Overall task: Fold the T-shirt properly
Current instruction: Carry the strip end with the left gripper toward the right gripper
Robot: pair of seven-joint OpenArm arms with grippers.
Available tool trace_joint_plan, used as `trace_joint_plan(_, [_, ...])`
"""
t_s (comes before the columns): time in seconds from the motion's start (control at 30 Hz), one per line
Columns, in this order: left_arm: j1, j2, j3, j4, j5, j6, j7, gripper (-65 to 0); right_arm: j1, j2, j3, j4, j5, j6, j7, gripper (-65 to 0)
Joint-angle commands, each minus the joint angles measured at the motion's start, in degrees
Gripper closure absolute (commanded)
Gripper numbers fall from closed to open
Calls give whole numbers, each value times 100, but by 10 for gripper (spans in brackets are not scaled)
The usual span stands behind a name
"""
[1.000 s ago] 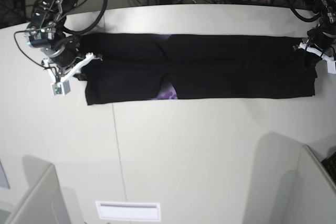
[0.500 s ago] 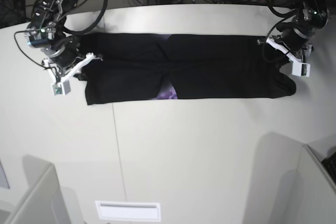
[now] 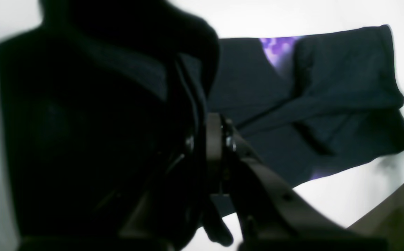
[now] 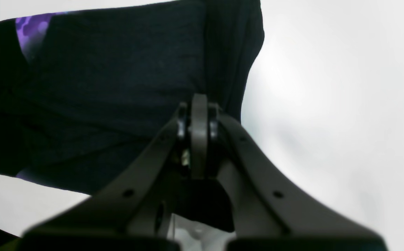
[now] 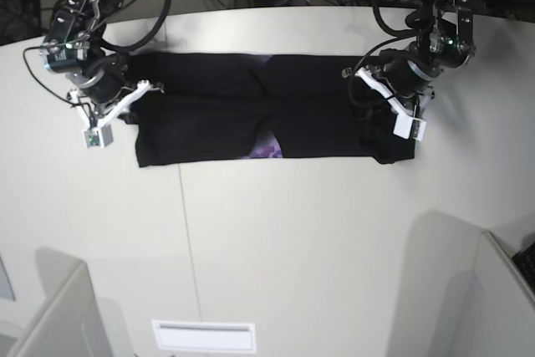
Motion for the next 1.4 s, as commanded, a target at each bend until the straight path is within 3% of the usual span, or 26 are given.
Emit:
trace_joint_plan(0.0, [-63,-33,78,88,-115,54,-103,0,53,44,13,108,92,-17,115,0])
trace_joint_plan(0.3, [-256,-24,860,79,-115,133,-103,0,53,44,13,108,92,-17,115,0])
trace_joint_plan(0.67, [-265,222,886,79,-124,133,-103,0,53,44,13,99,92,-17,115,0])
trace_joint_plan(1.37, [-203,222,895,71,-133,133,-95,0,53,44,13,99,92,-17,115,0])
